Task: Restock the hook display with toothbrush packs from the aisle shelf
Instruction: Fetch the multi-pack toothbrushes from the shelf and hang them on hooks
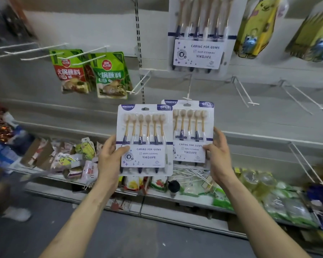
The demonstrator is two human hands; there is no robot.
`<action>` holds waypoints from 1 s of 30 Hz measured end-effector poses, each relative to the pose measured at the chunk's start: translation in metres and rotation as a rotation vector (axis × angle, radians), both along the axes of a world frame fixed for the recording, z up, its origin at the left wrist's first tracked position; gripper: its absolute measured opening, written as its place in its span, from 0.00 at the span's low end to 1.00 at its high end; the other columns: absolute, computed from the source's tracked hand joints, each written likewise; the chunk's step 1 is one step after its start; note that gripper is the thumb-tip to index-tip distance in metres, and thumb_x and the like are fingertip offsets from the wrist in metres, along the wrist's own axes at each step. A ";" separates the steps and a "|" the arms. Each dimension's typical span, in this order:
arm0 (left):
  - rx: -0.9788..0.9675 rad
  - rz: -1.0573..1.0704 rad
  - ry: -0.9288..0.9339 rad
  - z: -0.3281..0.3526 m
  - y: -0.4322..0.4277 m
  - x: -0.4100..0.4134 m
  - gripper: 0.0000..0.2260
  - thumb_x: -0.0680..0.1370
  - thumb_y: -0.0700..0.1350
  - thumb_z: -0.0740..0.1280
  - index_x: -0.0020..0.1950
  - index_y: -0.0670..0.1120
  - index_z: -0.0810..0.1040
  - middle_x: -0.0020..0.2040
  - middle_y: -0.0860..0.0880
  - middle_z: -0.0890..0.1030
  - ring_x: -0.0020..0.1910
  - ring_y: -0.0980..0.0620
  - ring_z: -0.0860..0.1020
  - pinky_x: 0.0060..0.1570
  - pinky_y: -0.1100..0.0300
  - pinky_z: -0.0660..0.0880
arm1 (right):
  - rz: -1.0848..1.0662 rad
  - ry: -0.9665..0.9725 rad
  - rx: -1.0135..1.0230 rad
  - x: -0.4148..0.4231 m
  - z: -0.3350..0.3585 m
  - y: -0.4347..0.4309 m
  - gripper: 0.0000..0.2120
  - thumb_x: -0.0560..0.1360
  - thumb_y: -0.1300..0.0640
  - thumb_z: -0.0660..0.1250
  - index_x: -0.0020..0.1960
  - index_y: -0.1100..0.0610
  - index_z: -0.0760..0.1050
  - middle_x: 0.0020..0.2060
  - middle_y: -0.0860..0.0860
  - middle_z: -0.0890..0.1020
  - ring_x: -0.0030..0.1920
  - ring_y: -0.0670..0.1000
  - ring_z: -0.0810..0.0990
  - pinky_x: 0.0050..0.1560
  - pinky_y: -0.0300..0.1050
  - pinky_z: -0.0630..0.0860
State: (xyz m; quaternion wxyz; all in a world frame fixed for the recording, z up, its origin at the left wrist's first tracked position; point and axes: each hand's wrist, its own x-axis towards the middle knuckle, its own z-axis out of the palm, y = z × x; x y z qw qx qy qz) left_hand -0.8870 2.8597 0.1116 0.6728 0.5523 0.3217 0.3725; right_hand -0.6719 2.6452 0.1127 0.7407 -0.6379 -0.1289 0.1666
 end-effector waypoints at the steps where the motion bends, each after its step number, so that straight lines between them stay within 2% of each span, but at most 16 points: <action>1: -0.001 -0.007 -0.004 -0.001 0.004 0.003 0.20 0.79 0.34 0.70 0.68 0.53 0.79 0.61 0.50 0.86 0.61 0.47 0.84 0.65 0.40 0.78 | -0.011 -0.003 0.004 0.002 0.002 0.003 0.33 0.79 0.74 0.57 0.77 0.48 0.66 0.61 0.43 0.83 0.57 0.48 0.86 0.49 0.46 0.84; 4: -0.025 -0.017 -0.011 -0.003 0.014 0.010 0.24 0.79 0.34 0.70 0.74 0.50 0.75 0.62 0.51 0.86 0.61 0.49 0.84 0.66 0.41 0.78 | -0.039 -0.011 0.002 0.004 0.005 0.009 0.33 0.79 0.73 0.58 0.78 0.47 0.66 0.61 0.46 0.81 0.57 0.49 0.85 0.52 0.49 0.85; 6: -0.030 -0.033 -0.016 -0.003 0.018 0.014 0.25 0.79 0.34 0.70 0.74 0.50 0.75 0.61 0.51 0.86 0.60 0.49 0.84 0.65 0.40 0.79 | -0.044 -0.024 -0.009 0.006 0.006 0.013 0.32 0.79 0.73 0.58 0.77 0.46 0.67 0.61 0.46 0.81 0.57 0.50 0.85 0.52 0.49 0.85; 10: -0.032 -0.057 -0.024 -0.007 0.022 0.022 0.24 0.79 0.34 0.71 0.73 0.51 0.76 0.61 0.50 0.86 0.61 0.47 0.84 0.65 0.39 0.78 | -0.051 -0.015 -0.022 0.012 0.003 0.019 0.32 0.79 0.74 0.57 0.77 0.48 0.67 0.60 0.46 0.82 0.51 0.44 0.86 0.46 0.42 0.83; 14: -0.041 -0.065 -0.029 -0.009 0.021 0.029 0.24 0.79 0.34 0.71 0.72 0.53 0.77 0.61 0.50 0.86 0.60 0.47 0.84 0.64 0.40 0.79 | -0.054 -0.007 -0.026 0.021 -0.002 0.025 0.32 0.79 0.73 0.57 0.76 0.46 0.66 0.59 0.46 0.82 0.51 0.44 0.87 0.48 0.46 0.84; 17: -0.068 -0.068 -0.041 -0.008 0.017 0.034 0.24 0.79 0.34 0.71 0.73 0.52 0.76 0.60 0.51 0.86 0.59 0.48 0.85 0.60 0.44 0.82 | -0.086 0.001 -0.037 0.035 -0.008 0.035 0.31 0.80 0.71 0.59 0.77 0.46 0.66 0.58 0.48 0.83 0.51 0.47 0.87 0.48 0.49 0.85; 19: -0.074 -0.073 -0.043 -0.006 0.014 0.041 0.23 0.79 0.34 0.70 0.73 0.52 0.76 0.59 0.50 0.86 0.58 0.48 0.85 0.55 0.50 0.83 | -0.106 0.012 -0.058 0.047 -0.014 0.045 0.29 0.82 0.69 0.61 0.78 0.47 0.65 0.56 0.51 0.84 0.51 0.50 0.87 0.49 0.56 0.86; 23: -0.081 -0.093 -0.020 -0.005 0.010 0.057 0.21 0.79 0.34 0.70 0.65 0.56 0.78 0.57 0.51 0.87 0.55 0.49 0.86 0.51 0.53 0.82 | -0.119 0.018 -0.102 0.079 -0.027 0.068 0.28 0.84 0.65 0.62 0.79 0.47 0.63 0.57 0.55 0.83 0.52 0.53 0.87 0.47 0.53 0.87; 26: -0.086 -0.077 -0.005 -0.006 0.011 0.066 0.22 0.80 0.33 0.70 0.70 0.51 0.77 0.59 0.50 0.86 0.52 0.54 0.87 0.43 0.62 0.82 | -0.141 -0.047 -0.170 0.107 -0.030 0.087 0.28 0.85 0.63 0.62 0.80 0.45 0.62 0.59 0.57 0.82 0.53 0.53 0.86 0.48 0.52 0.87; 28: -0.083 -0.068 0.010 -0.008 0.014 0.072 0.24 0.80 0.33 0.70 0.74 0.49 0.75 0.60 0.50 0.86 0.52 0.56 0.86 0.42 0.65 0.81 | -0.145 -0.062 -0.191 0.125 -0.030 0.100 0.28 0.85 0.63 0.60 0.81 0.46 0.61 0.59 0.57 0.82 0.53 0.53 0.86 0.48 0.49 0.86; 30: -0.086 -0.067 0.014 -0.009 0.019 0.077 0.24 0.80 0.33 0.70 0.74 0.49 0.75 0.60 0.50 0.86 0.52 0.56 0.86 0.43 0.65 0.81 | -0.165 -0.065 -0.222 0.142 -0.029 0.112 0.27 0.85 0.63 0.60 0.81 0.46 0.61 0.60 0.57 0.82 0.55 0.55 0.85 0.54 0.52 0.85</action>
